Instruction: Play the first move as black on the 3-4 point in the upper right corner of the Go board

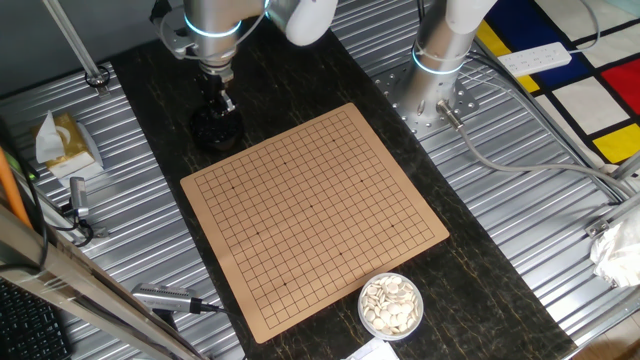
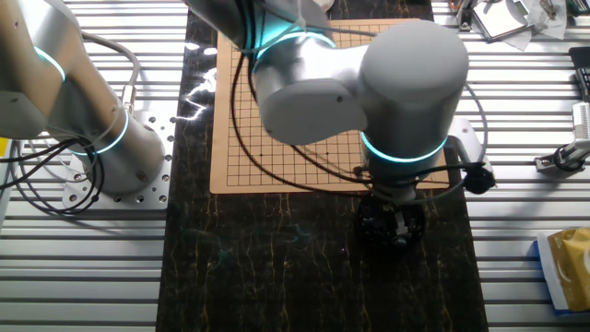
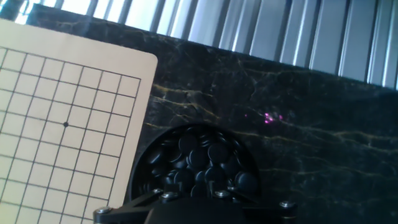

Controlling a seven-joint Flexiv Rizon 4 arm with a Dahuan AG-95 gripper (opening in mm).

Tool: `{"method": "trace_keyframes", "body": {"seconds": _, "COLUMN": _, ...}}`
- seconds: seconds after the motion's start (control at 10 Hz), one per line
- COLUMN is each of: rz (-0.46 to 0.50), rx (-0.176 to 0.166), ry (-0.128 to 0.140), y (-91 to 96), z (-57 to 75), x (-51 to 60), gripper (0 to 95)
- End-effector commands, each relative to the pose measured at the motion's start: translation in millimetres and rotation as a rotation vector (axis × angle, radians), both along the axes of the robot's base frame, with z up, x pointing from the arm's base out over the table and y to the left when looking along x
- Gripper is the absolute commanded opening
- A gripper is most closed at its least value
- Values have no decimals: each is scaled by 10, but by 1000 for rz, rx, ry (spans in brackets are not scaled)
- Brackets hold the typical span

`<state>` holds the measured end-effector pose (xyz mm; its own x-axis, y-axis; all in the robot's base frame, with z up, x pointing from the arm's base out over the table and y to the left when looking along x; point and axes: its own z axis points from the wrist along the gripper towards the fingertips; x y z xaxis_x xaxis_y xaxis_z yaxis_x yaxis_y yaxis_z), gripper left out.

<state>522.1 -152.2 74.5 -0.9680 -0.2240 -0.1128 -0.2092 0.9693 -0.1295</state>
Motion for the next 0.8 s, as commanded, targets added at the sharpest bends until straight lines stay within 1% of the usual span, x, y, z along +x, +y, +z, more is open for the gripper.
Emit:
{"method": "trace_keyframes", "body": {"seconds": 0.1, "rz": 6, "rx": 21, "ry": -4, "y": 20, "z": -11, "x": 15, "gripper": 0}}
{"method": "trace_keyframes", "body": {"seconds": 0.2, "rz": 20, "rx": 30, "ry": -9, "y": 33, "z": -17, "x": 20, "gripper": 0}}
{"method": "trace_keyframes", "body": {"seconds": 0.3, "rz": 24, "rx": 33, "ry": -12, "y": 56, "z": -33, "x": 31, "gripper": 190}}
{"method": "trace_keyframes", "body": {"seconds": 0.5, "rz": 46, "rx": 100, "ry": -19, "y": 123, "z": -91, "x": 75, "gripper": 190}}
{"method": "trace_keyframes", "body": {"seconds": 0.6, "rz": 49, "rx": 109, "ry": -20, "y": 132, "z": -101, "x": 81, "gripper": 190}}
{"method": "trace_keyframes", "body": {"seconds": 0.7, "rz": 47, "rx": 125, "ry": -21, "y": 132, "z": -101, "x": 81, "gripper": 190}}
{"method": "trace_keyframes", "body": {"seconds": 0.8, "rz": 43, "rx": 153, "ry": -24, "y": 134, "z": -101, "x": 83, "gripper": 190}}
